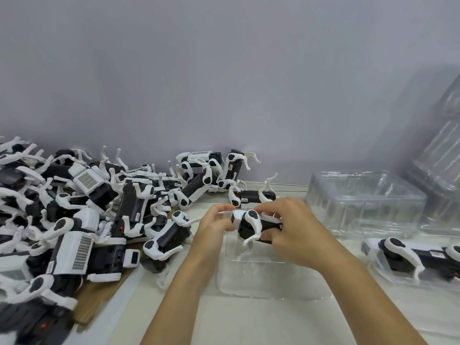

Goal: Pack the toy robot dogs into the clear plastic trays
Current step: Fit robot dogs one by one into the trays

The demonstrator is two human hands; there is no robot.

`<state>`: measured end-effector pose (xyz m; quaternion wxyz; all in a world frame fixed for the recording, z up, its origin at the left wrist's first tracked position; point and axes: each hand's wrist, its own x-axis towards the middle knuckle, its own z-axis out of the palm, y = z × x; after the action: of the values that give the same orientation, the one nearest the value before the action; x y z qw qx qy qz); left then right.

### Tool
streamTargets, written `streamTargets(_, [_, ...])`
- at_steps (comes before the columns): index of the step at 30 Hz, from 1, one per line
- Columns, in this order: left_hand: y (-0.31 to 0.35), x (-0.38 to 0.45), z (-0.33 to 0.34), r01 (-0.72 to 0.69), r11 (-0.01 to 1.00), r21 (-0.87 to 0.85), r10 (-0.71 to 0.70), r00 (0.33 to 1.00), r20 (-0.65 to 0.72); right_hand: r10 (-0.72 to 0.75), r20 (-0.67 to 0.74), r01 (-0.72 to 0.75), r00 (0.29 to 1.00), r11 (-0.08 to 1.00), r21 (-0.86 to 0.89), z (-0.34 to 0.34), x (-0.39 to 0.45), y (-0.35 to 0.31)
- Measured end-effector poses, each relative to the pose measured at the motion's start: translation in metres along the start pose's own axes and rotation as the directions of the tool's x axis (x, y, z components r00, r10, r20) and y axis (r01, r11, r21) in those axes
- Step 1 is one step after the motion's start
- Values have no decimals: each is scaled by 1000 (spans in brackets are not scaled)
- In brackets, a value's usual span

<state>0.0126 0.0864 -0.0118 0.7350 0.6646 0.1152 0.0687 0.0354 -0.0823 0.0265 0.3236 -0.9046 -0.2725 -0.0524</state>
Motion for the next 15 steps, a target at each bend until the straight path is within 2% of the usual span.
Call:
streamTargets(8, [4,0,3,-1,999,-38,1,1000,-16,-13,-1,13,1000,1000,26,1,-1,0])
streamTargets(15, [1,6,1,-31,994,100,37,998,-57,-3,-4,2,1000,998,-69,6,-1,-1])
